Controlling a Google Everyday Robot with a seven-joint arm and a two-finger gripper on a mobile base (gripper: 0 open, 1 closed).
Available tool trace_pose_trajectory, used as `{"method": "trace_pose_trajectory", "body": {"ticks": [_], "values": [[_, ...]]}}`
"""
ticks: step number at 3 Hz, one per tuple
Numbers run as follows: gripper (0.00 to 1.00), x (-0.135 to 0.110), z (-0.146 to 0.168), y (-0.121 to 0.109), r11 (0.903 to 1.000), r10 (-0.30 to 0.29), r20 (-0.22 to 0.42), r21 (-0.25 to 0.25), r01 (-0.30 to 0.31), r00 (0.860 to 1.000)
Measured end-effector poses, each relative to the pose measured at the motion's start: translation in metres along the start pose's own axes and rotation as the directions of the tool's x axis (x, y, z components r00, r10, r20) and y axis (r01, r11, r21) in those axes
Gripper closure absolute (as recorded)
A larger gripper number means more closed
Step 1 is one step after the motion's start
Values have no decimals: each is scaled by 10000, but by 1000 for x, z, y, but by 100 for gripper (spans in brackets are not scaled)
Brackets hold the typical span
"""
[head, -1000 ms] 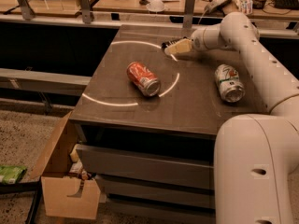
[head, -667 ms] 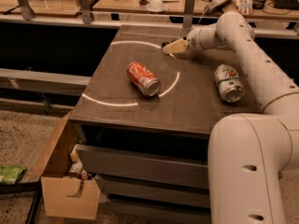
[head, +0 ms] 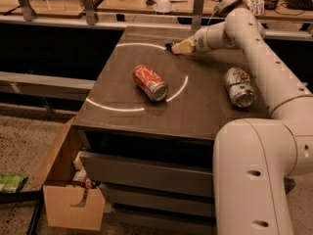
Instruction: Pick rxbar chocolate
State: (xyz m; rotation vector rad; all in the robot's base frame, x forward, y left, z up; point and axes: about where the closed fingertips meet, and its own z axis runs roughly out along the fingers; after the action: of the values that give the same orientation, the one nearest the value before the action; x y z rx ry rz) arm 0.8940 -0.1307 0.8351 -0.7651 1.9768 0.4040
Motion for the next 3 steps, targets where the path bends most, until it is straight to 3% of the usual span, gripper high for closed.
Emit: {"method": "trace_pose_trajectory", "body": {"ticks": [1, 3], "values": [[100, -7, -14, -5, 9999, 3, 177, 122, -5, 9998], [100, -45, -102, -4, 9941, -1063, 880, 331, 1038, 9904]]}}
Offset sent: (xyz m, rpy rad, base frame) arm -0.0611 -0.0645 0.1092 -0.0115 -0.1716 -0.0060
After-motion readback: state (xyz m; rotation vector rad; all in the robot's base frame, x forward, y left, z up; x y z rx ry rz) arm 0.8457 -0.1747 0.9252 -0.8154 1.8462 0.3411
